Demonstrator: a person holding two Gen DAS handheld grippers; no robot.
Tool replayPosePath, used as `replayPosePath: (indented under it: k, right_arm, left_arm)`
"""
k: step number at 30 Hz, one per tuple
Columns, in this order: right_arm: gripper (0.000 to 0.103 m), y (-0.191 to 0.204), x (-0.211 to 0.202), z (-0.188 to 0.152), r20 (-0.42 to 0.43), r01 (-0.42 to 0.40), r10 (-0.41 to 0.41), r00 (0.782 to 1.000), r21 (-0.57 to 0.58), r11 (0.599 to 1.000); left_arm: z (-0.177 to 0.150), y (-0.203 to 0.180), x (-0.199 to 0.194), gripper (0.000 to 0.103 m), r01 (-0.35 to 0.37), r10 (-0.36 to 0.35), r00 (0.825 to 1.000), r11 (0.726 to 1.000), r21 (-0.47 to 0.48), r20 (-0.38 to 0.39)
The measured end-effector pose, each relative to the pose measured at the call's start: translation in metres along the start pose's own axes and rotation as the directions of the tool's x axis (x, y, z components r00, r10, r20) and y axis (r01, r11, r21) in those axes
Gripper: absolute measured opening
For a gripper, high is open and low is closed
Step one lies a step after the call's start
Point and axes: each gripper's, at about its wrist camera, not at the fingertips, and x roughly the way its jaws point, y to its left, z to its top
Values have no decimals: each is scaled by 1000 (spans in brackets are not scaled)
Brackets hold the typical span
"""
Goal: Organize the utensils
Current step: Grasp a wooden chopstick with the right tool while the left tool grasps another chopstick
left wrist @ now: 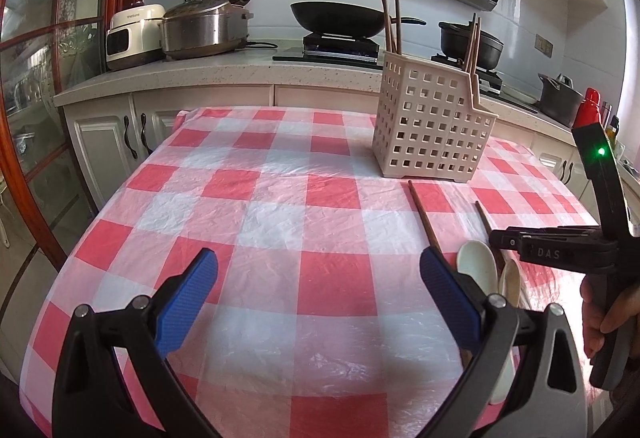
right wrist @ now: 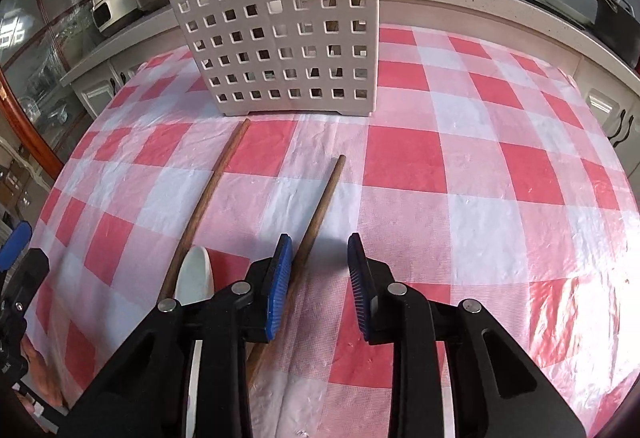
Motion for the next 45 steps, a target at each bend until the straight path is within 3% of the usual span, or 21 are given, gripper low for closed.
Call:
replayPosePath:
  k: [3, 11, 17, 23, 27, 32, 34, 39, 41, 43, 45]
  right_arm:
    - [10, -6, -4, -5, -4, -15, 15, 1000, -19, 1000]
    - [9, -10, -11, -17, 20, -31, 33, 999, -94, 995]
    - [10, -10, -15, -20, -20, -44, 41, 999, -169, 985]
    - [17, -4, -15, -23, -24, -27, 23, 999, -194, 981]
    - [11, -4, -16, -26, 6, -26, 28, 1000, -201, 979]
    - [7, -10, -19, -29, 17, -28, 33, 999, -216, 976]
    - [7, -13, -20, -31, 17, -37, 41, 999, -209, 977]
    - [7, -25, -22, -33, 20, -62, 66, 998, -175, 983]
    - [7, -28, -23, -34, 21, -72, 76, 997, -165, 984]
    - [7, -29, -23, -34, 23, -78, 83, 996, -160, 984]
    - [7, -31, -24, -35, 25, -84, 89, 996, -158, 984]
  left_arm:
    - [0, 0, 1, 98, -1, 1, 1000, 1000, -4, -2]
    - [-1, -11, 1, 98, 5, -4, 1000, 1000, 23, -10]
    - [-1, -14, 2, 98, 3, -2, 1000, 1000, 29, -12]
    - [-2, -23, 12, 98, 14, -12, 999, 999, 45, -46]
    - [1, -29, 17, 98, 6, -3, 999, 998, 70, -54]
    - [18, -30, 37, 97, 38, -34, 994, 999, 37, -100]
    - [24, -36, 51, 88, 59, -53, 989, 998, 38, -141]
    - [35, -63, 85, 81, 95, -76, 973, 992, 80, -216]
    - [38, -76, 100, 72, 111, -80, 963, 988, 110, -256]
    - [41, -89, 116, 56, 125, -80, 953, 982, 140, -292]
    - [43, -98, 130, 50, 130, -76, 946, 979, 154, -314]
